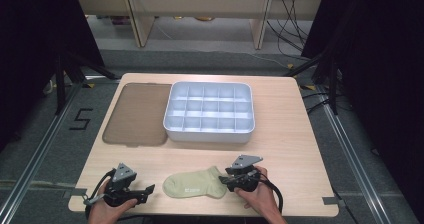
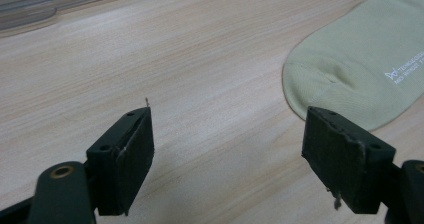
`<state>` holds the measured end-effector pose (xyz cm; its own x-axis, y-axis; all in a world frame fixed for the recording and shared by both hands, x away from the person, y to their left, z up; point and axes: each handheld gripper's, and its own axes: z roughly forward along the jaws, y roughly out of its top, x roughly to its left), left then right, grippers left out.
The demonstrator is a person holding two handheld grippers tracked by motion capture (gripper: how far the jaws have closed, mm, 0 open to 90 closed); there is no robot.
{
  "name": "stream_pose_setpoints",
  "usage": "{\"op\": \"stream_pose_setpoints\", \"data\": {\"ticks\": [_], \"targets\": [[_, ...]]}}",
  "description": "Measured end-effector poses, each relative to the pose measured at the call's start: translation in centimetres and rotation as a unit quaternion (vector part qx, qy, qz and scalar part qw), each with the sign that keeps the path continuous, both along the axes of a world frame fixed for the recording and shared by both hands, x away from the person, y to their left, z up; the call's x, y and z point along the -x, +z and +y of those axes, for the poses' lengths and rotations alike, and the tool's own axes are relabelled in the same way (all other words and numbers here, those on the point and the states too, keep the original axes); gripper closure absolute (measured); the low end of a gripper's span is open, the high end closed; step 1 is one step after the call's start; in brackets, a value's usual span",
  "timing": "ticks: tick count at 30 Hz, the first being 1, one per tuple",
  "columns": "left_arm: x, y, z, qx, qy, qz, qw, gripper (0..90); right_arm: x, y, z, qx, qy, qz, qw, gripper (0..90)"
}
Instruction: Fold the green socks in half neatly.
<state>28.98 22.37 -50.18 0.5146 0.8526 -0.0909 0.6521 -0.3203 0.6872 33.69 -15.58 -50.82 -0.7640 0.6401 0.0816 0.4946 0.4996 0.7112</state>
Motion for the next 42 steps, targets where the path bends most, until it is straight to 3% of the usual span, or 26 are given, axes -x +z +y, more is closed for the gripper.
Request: {"op": "stream_pose_setpoints", "data": {"ticks": [4,8,13,14,16,18,23,30,36,38,40,42], "targets": [[0.0,0.0,0.0,0.0,0.0,0.002,1.0,20.4,0.0,-0.1,0.1,0.02,0.009,0.006,0.9997,60.7],[0.0,0.0,-0.1,0.001,0.001,-0.002,1.0,20.4,0.1,-0.2,0.2,0.02,0.022,-0.001,0.9996,65.9],[0.1,0.1,0.0,-0.002,-0.004,-0.001,1.0,20.5,0.2,-0.3,-0.1,0.009,0.017,0.008,0.9998,73.2],[0.1,0.1,0.0,-0.003,-0.004,-0.002,1.0,20.5,0.2,-0.5,0.0,-0.002,0.018,0.006,0.9998,76.3],[0.1,0.1,0.0,-0.002,-0.005,0.001,1.0,20.4,0.2,-0.4,-0.1,-0.002,0.033,0.012,0.9994,79.5],[0.1,0.1,0.0,-0.001,-0.003,0.001,1.0,20.4,0.2,-0.4,-0.1,0.002,0.038,0.002,0.9993,80.4],[0.1,0.1,0.0,-0.003,-0.004,0.002,1.0,20.4,0.2,-0.1,-0.2,0.0,0.039,0.01,0.9992,81.2],[0.1,0.2,0.1,-0.002,-0.006,0.001,1.0,20.4,0.4,1.2,-0.6,-0.023,0.058,0.007,0.998,81.4],[0.1,0.2,0.0,0.001,-0.005,-0.002,1.0,20.6,1.0,2.4,-2.7,-0.039,0.061,0.012,0.9973,81.7],[0.2,0.2,-0.2,0.011,-0.002,-0.002,0.9999,20.7,0.9,2.5,-3.5,-0.046,0.062,0.017,0.9969,81.7],[0.2,0.3,-0.1,0.01,-0.01,0.0,0.9999,20.7,0.9,2.6,-4.4,-0.052,0.054,0.029,0.9968,81.8],[0.2,0.4,-0.2,0.023,-0.02,0.009,0.9995,20.7,0.6,2.6,-5.3,-0.057,0.06,0.033,0.996,81.7]]}}
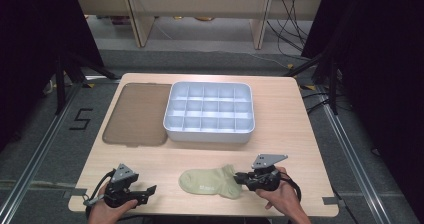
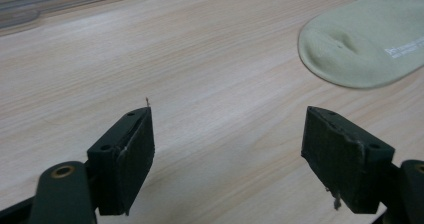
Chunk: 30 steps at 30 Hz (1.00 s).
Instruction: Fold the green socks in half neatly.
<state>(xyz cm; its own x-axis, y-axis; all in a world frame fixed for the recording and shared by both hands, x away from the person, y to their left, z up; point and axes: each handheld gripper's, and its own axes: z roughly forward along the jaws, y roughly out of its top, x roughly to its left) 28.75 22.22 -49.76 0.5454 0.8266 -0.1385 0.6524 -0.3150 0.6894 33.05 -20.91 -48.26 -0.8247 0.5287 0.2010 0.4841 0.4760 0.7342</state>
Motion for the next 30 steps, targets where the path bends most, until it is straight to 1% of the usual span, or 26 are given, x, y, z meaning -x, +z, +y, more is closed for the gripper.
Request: {"op": "stream_pose_setpoints", "data": {"ticks": [1,2,3,4,5,6,8,9,10,11,13,15,16,17,18,19,20,21,22,23,24,25,26,27,29,30], "targets": [[0.0,0.0,-0.1,0.005,0.002,-0.001,1.0,20.7,0.0,0.0,-0.4,0.002,-0.009,0.001,1.0,81.7],[0.0,0.0,-0.1,0.005,0.002,-0.001,1.0,20.7,0.0,0.0,-0.4,0.002,-0.009,0.001,1.0,81.7],[0.1,-0.1,-0.2,0.003,0.001,-0.006,1.0,20.7,-0.2,0.1,-0.9,0.008,-0.011,0.0,0.9999,81.8],[0.1,-0.1,-0.3,0.001,-0.003,0.001,1.0,20.7,-0.3,0.0,-1.6,0.012,-0.01,0.009,0.9998,81.8],[0.0,0.0,-0.4,0.0,-0.008,0.005,1.0,20.7,-0.5,-0.1,-1.8,0.014,-0.012,0.01,0.9998,81.8],[0.1,-0.1,-0.5,0.004,-0.006,0.004,1.0,20.7,-0.6,-0.2,-2.0,0.018,-0.01,0.013,0.9997,81.8],[0.1,-0.1,-0.6,0.003,-0.006,0.002,1.0,20.7,-0.7,-0.4,-2.2,0.021,-0.01,0.014,0.9996,81.8],[0.1,0.0,-0.7,0.0,-0.01,0.005,0.9999,20.7,-0.8,-0.5,-2.3,0.022,-0.009,0.02,0.9995,81.8],[0.1,-0.1,-0.8,0.004,-0.01,-0.001,0.9999,20.7,-0.9,-0.6,-2.3,0.026,-0.011,0.019,0.9994,81.8],[0.2,-0.1,-1.0,0.001,-0.01,-0.003,0.9999,20.7,-1.1,-0.7,-2.5,0.033,-0.011,0.017,0.9993,81.8],[0.3,0.0,-1.3,0.002,-0.016,-0.002,0.9999,20.7,-1.3,-0.8,-2.6,0.038,-0.012,0.014,0.9991,81.8],[0.3,0.1,-1.5,0.0,-0.02,-0.001,0.9998,20.7,-1.3,-0.9,-2.6,0.043,-0.012,0.018,0.9988,81.7],[0.2,0.0,-2.0,0.009,-0.025,-0.004,0.9996,20.7,-1.5,-1.0,-2.6,0.05,-0.011,0.019,0.9985,81.7],[0.1,0.0,-2.3,0.014,-0.027,-0.002,0.9995,20.7,-1.5,-1.2,-2.6,0.05,-0.012,0.018,0.9985,81.7],[0.1,0.0,-2.3,0.014,-0.027,-0.002,0.9995,20.7,-1.5,-1.2,-2.6,0.05,-0.012,0.018,0.9985,81.7],[-0.2,0.1,-3.0,0.03,-0.032,0.005,0.999,20.7,-1.6,-1.4,-2.6,0.059,-0.01,0.019,0.998,81.7],[-0.3,0.1,-3.5,0.035,-0.029,0.001,0.999,20.7,-1.7,-1.6,-2.6,0.062,-0.011,0.019,0.9978,81.7],[-0.5,0.3,-3.8,0.034,-0.041,0.008,0.9986,20.7,-1.7,-1.6,-2.6,0.063,-0.012,0.022,0.9977,81.6],[-0.5,0.3,-3.8,0.034,-0.041,0.008,0.9986,20.9,-1.8,-1.7,-2.6,0.064,-0.008,0.015,0.9978,81.6],[-0.9,0.4,-4.8,0.028,-0.051,0.002,0.9983,21.4,-1.8,-1.7,-2.6,0.064,-0.009,0.018,0.9978,81.6],[-0.9,0.4,-4.8,0.028,-0.051,0.002,0.9983,21.8,-1.7,-1.7,-2.6,0.063,-0.01,0.023,0.9977,81.6],[-1.4,0.5,-5.9,0.028,-0.059,0.005,0.9979,22.4,-1.8,-1.7,-2.6,0.065,-0.008,0.021,0.9976,81.6],[-1.4,0.5,-5.9,0.028,-0.059,0.005,0.9979,23.7,-1.8,-1.7,-2.6,0.066,-0.009,0.023,0.9975,81.6],[-1.7,0.4,-6.4,0.034,-0.068,0.005,0.9971,23.7,-1.8,-1.7,-2.6,0.066,-0.009,0.023,0.9975,81.6],[-2.4,0.5,-7.7,0.037,-0.078,0.008,0.9962,29.8,-1.8,-1.8,-2.6,0.068,-0.008,0.02,0.9975,81.5],[-2.4,0.5,-7.7,0.037,-0.078,0.008,0.9962,32.0,-1.8,-1.8,-2.6,0.068,-0.008,0.02,0.9975,81.5]]}}
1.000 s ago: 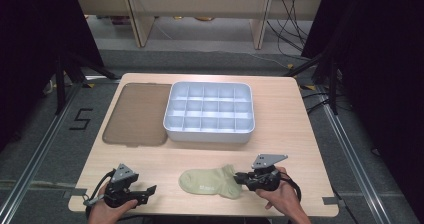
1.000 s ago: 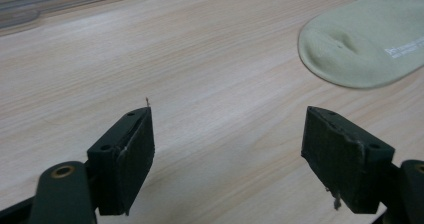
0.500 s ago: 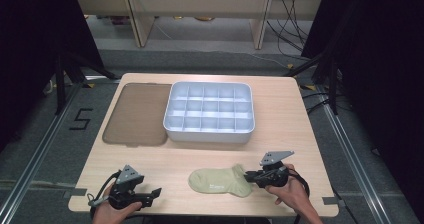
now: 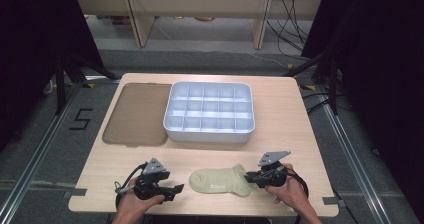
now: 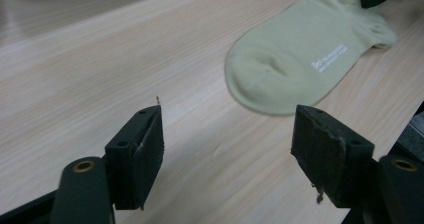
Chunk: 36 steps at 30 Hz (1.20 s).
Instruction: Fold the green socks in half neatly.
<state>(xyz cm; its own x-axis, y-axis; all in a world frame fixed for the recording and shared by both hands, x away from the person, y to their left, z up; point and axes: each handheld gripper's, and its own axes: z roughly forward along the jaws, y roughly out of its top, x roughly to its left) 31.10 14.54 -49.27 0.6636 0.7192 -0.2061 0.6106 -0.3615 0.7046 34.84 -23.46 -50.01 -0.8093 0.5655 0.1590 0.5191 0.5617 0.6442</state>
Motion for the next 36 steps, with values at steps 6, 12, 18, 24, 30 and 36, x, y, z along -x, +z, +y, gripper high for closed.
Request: {"op": "stream_pose_setpoints", "data": {"ticks": [6,12,18,24,30,36], "targets": [[-1.2,0.2,-2.1,-0.002,-0.01,0.007,0.9999,34.3,-0.1,0.0,0.0,0.001,0.004,-0.007,1.0,81.4],[-2.1,-0.4,-3.7,-0.026,-0.005,0.007,0.9996,35.6,-0.1,-0.1,0.0,0.002,0.006,-0.009,0.9999,81.2],[-2.2,-0.9,-5.0,-0.049,-0.011,0.001,0.9987,42.5,-0.1,-0.1,0.0,0.001,0.006,-0.009,0.9999,81.0],[-2.0,-1.4,-6.1,-0.07,-0.014,-0.002,0.9974,49.0,-0.1,-0.1,0.0,0.003,0.01,-0.014,0.9999,80.9],[-1.6,-1.4,-6.3,-0.072,-0.013,-0.013,0.9972,56.8,-0.1,-0.3,0.0,0.007,0.012,-0.018,0.9997,80.8],[-1.3,-1.6,-6.5,-0.044,-0.026,-0.001,0.9987,79.2,0.0,-0.2,0.1,0.008,0.009,-0.015,0.9998,80.8]]}}
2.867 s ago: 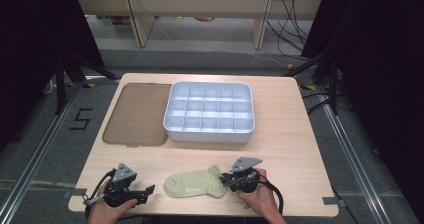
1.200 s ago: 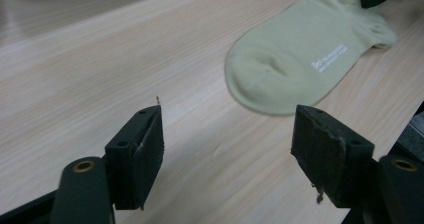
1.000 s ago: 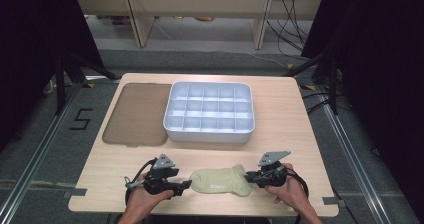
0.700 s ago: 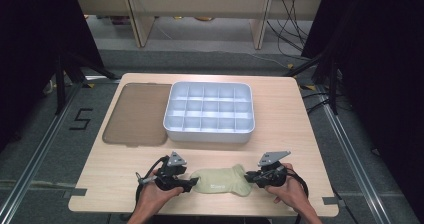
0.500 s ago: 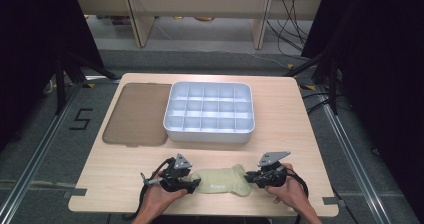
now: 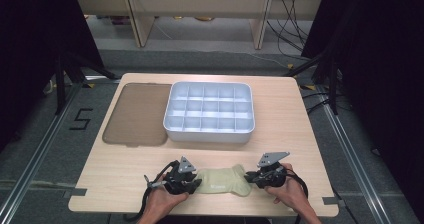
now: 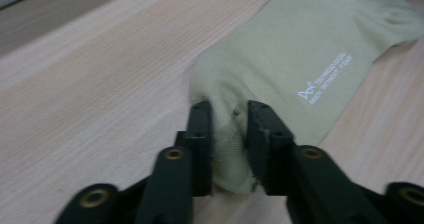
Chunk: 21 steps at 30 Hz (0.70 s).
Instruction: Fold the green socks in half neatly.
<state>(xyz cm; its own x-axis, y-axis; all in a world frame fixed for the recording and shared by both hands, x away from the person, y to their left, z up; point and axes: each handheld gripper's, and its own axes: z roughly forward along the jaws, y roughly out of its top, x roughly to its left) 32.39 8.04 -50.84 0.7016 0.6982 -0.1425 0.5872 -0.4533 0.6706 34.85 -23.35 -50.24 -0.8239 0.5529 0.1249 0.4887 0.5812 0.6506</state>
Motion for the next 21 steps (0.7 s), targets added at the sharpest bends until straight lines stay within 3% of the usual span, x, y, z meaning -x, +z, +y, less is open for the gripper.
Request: {"op": "stream_pose_setpoints", "data": {"ticks": [6,11,13,14,17,18,20,21], "targets": [[0.1,0.3,0.1,0.007,-0.011,-0.004,0.9999,82.6,0.0,-0.1,0.1,-0.007,-0.004,-0.003,1.0,80.0],[0.1,0.5,0.2,0.016,-0.017,-0.003,0.9997,82.6,0.0,0.1,0.1,-0.002,-0.009,0.002,1.0,73.4],[0.2,0.9,0.4,0.012,-0.024,-0.004,0.9996,82.7,0.2,0.4,0.4,-0.008,-0.016,-0.02,0.9996,72.1],[0.2,0.9,0.4,0.012,-0.024,-0.004,0.9996,82.7,0.2,0.4,0.4,-0.008,-0.016,-0.02,0.9996,72.1],[0.4,1.3,0.5,0.019,-0.036,0.002,0.9992,82.7,0.4,1.8,1.2,-0.019,-0.005,-0.054,0.9983,79.6],[0.4,1.3,0.5,0.019,-0.036,0.002,0.9992,82.7,0.4,1.8,1.2,-0.019,-0.005,-0.054,0.9983,79.6],[0.2,1.4,0.6,0.022,-0.04,0.007,0.9989,82.8,0.3,2.3,2.7,-0.036,0.005,-0.077,0.9964,84.8],[0.2,1.5,0.6,0.024,-0.038,0.009,0.999,82.8,0.2,2.4,3.3,-0.039,0.008,-0.075,0.9964,86.0]]}}
